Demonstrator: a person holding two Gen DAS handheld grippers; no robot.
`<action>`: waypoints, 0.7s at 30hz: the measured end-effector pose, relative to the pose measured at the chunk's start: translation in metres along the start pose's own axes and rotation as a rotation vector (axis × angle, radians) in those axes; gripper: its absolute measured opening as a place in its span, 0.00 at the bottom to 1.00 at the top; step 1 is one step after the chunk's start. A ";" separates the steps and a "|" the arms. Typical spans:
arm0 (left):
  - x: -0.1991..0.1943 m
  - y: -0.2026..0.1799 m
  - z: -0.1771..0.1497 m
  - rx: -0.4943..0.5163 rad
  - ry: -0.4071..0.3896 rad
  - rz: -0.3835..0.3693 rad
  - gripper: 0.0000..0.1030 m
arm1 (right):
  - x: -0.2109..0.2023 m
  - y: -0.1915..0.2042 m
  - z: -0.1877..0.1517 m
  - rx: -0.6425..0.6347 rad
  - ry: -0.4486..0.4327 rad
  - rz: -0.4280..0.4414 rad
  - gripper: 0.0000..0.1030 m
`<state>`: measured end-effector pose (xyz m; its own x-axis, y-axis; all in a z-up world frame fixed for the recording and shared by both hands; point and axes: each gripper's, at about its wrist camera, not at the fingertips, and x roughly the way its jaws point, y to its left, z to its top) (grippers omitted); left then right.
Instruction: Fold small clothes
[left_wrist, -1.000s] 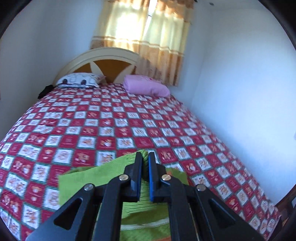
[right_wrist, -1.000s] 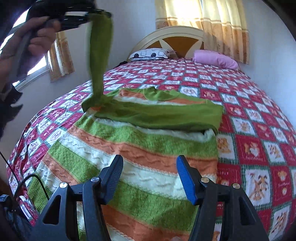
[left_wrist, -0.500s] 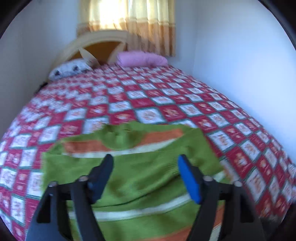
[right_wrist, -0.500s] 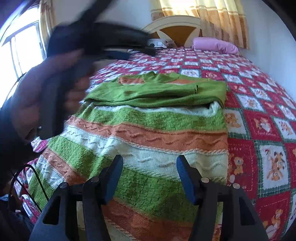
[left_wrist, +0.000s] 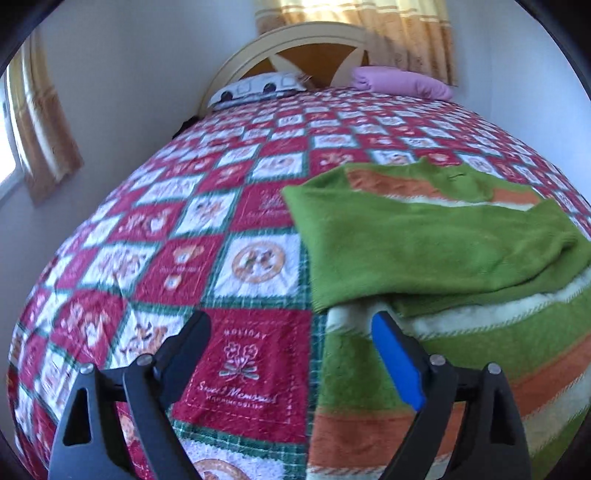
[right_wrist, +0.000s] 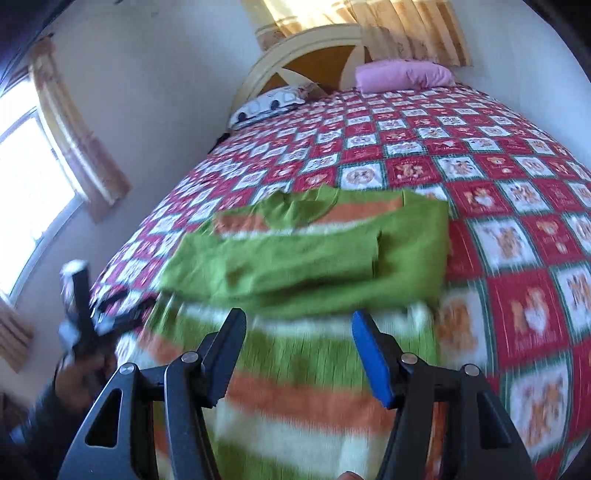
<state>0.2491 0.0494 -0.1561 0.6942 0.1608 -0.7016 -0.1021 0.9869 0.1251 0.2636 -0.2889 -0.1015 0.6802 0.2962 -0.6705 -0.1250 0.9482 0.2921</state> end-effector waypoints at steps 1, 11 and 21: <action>0.001 0.001 -0.001 -0.008 0.005 -0.007 0.89 | 0.015 -0.002 0.012 0.019 0.009 -0.030 0.58; 0.018 0.007 -0.005 -0.056 0.059 -0.054 0.94 | 0.082 -0.012 0.024 0.028 0.132 -0.149 0.03; 0.027 0.011 -0.008 -0.075 0.101 -0.082 0.96 | 0.030 -0.008 0.038 -0.082 -0.042 -0.267 0.03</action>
<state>0.2610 0.0643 -0.1795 0.6279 0.0765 -0.7745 -0.1039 0.9945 0.0140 0.3122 -0.2923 -0.0981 0.7258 0.0308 -0.6872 0.0059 0.9987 0.0510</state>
